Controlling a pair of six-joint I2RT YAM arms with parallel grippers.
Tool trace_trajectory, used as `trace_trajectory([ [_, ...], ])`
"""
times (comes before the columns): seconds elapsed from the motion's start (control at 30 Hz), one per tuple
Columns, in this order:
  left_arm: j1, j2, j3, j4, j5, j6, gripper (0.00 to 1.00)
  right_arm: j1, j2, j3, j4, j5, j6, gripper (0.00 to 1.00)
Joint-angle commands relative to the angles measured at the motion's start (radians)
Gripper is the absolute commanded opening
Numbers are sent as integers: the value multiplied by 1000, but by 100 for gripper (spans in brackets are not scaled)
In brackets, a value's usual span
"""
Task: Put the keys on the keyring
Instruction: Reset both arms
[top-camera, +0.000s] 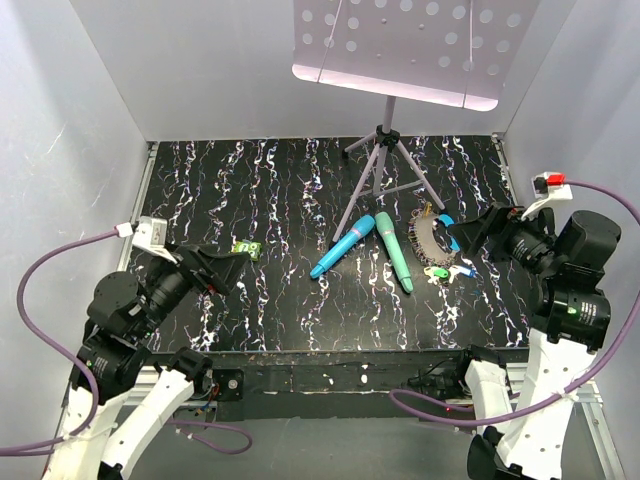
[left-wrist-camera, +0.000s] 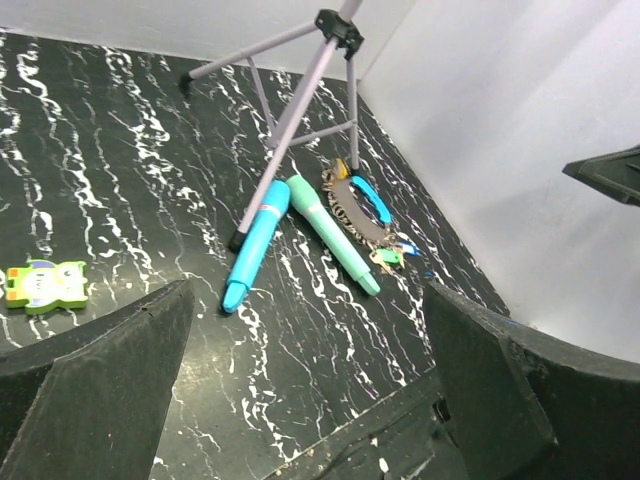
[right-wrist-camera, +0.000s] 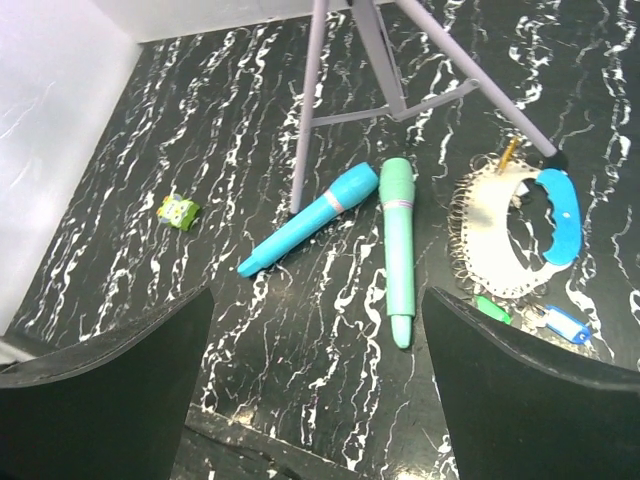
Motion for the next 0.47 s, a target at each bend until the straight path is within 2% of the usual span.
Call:
trace_trajectory([
  [0.0,5,-8,30,-83,-85,40,98,-4,0,-14,70,83,29,94],
  [0.43,5,-36,-3,-89,-100,31,98,-4,4,-34,104,94,28,95],
])
